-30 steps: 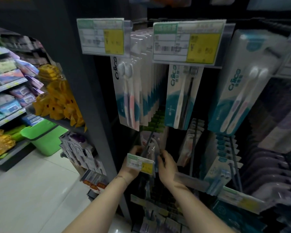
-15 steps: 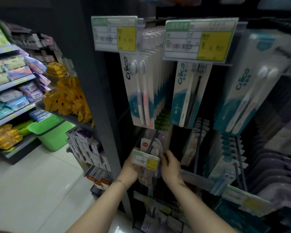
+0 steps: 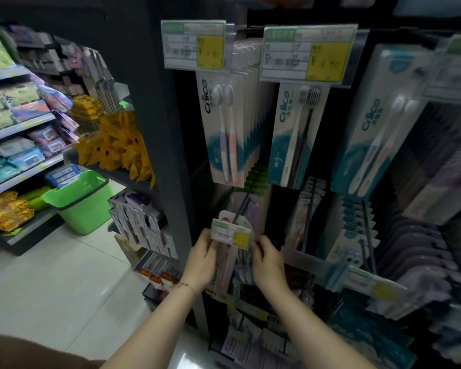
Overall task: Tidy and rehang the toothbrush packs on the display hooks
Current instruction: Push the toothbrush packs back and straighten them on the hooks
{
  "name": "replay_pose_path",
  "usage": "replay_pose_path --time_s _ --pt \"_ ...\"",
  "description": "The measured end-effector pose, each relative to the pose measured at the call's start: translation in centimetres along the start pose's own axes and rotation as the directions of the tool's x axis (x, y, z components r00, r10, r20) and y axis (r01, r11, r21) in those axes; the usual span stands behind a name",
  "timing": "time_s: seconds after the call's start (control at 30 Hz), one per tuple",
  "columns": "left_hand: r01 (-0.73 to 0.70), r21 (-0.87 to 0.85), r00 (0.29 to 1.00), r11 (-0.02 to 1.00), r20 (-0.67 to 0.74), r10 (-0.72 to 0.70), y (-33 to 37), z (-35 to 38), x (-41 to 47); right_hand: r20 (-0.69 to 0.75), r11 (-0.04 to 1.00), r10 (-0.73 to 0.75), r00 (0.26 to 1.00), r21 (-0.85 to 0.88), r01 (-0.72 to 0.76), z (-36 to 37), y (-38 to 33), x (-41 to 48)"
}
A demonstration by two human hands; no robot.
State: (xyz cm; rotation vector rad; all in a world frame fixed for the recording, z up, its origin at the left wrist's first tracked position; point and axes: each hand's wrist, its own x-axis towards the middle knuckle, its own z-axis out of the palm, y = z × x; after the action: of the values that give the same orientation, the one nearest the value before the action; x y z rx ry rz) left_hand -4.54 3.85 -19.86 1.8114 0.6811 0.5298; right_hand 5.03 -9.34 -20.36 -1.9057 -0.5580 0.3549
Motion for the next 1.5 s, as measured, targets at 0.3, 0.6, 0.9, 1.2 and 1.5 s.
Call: replay_pose_path --time_s 0.3,0.6,0.9,1.2,1.5 --pt "0.028 0.01 0.999 1.0 0.016 -0.029 -0.1 -0.3 -0.8 -0.027 1.0 -0.015 1.0 -0.023 0.014 -0.4 -1.0 -1.4" --pt "0.054 0.045 0.991 0.997 0.122 -0.06 1.0 -0.1 -0.8 -0.051 0.998 0.019 0.999 -0.057 -0.022 -0.8 -1.4 -1.3" --pt "0.079 0.059 0.961 0.995 0.261 -0.091 0.4 0.2 0.3 -0.135 0.993 0.086 0.987 -0.073 -0.097 0.1 -1.2 -0.1" --pt "0.2 -0.12 0.931 0.972 0.334 -0.15 1.1 -0.3 0.9 -0.124 0.994 0.109 0.986 -0.015 -0.112 0.7 -1.0 0.2" --pt "0.166 -0.141 0.918 0.976 0.384 -0.101 0.6 -1.1 0.5 -0.1 0.994 0.107 0.989 -0.019 -0.109 0.1 -0.7 0.3"
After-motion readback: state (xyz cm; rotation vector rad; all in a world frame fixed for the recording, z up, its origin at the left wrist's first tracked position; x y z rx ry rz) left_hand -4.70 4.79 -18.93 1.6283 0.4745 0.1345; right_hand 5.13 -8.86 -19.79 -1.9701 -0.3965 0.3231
